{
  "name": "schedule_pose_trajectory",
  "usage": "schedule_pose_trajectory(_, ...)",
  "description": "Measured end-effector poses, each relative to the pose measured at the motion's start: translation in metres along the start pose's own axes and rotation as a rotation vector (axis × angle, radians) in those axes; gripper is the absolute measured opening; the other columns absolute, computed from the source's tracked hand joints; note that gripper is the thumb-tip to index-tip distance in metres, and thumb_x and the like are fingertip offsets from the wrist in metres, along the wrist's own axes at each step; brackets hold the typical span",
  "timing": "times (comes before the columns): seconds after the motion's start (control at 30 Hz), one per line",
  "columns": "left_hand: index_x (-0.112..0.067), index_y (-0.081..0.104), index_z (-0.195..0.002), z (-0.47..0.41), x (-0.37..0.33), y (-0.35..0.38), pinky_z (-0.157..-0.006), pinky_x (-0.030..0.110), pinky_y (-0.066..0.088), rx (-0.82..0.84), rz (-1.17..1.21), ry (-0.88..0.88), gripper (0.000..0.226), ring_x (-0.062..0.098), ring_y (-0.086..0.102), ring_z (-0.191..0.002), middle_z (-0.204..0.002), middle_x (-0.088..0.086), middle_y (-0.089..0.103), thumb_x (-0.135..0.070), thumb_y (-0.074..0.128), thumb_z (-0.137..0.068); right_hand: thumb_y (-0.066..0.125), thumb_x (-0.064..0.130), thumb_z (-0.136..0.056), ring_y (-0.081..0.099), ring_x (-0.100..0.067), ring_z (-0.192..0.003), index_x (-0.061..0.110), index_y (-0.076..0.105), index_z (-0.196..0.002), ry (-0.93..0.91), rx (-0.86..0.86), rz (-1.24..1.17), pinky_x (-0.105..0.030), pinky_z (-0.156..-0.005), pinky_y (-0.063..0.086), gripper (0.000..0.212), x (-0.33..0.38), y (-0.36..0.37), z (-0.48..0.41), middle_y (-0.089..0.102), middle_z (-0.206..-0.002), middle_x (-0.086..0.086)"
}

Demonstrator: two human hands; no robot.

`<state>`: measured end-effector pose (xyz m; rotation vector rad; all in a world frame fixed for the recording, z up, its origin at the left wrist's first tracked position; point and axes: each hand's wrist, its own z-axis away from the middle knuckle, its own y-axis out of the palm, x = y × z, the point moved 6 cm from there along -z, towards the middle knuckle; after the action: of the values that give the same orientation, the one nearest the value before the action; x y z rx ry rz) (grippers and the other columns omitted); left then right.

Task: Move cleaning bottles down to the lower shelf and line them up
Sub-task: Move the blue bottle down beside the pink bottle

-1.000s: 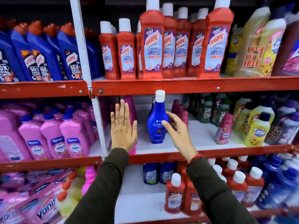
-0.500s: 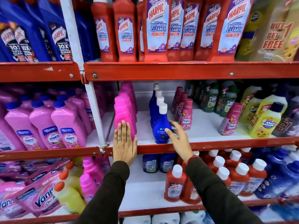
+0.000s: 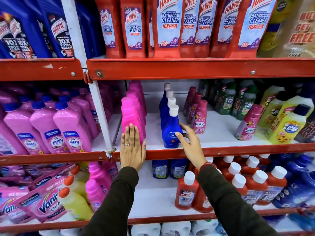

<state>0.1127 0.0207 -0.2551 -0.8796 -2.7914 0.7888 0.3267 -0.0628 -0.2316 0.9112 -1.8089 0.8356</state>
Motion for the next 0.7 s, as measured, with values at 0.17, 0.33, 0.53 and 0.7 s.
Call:
schedule_pose_trajectory(0.17,-0.004,-0.010,-0.158,0.001,0.001,0.000,-0.127,0.038,-0.007,-0.006,0.032,0.002,0.079,0.024,-0.014,-0.156,-0.167,0.012,-0.021,-0.030,0.036,-0.099,0.056,0.027,-0.100,0.053,-0.012,-0.130,0.022,0.047,-0.144,-0.003,0.014,0.012,-0.013,-0.092,0.052,0.045,-0.001,0.000,0.000,0.052,-0.143,0.001)
schedule_pose_trajectory(0.33,-0.005,-0.011,-0.158,0.002,0.002,-0.001,-0.128,0.038,-0.006,0.017,0.035,-0.014,0.079,0.024,-0.014,-0.156,-0.167,0.011,-0.021,-0.030,0.036,-0.099,0.057,0.027,-0.100,0.054,-0.013,-0.130,0.022,0.048,-0.143,-0.001,0.032,-0.011,-0.024,-0.100,0.052,0.044,0.002,-0.001,0.001,0.054,-0.143,-0.001)
schedule_pose_trajectory(0.53,-0.010,-0.011,-0.159,0.002,-0.021,-0.011,-0.127,0.036,-0.007,0.041,0.132,-0.011,0.082,0.021,-0.013,-0.156,-0.167,0.008,-0.021,-0.029,0.037,-0.096,0.060,0.023,-0.098,0.055,-0.014,-0.130,0.021,0.049,-0.144,0.023,0.023,-0.130,-0.010,-0.090,0.051,0.047,0.005,-0.004,0.005,0.056,-0.143,0.002)
schedule_pose_trajectory(0.7,-0.009,-0.012,-0.159,-0.012,-0.077,-0.011,-0.127,0.038,-0.005,0.040,0.162,0.047,0.078,0.021,-0.014,-0.156,-0.167,0.009,-0.021,-0.032,0.033,-0.099,0.058,0.022,-0.099,0.053,-0.009,-0.123,0.022,0.053,-0.138,-0.001,-0.072,-0.071,-0.001,-0.084,0.044,0.039,0.008,-0.032,0.011,0.056,-0.139,0.005)
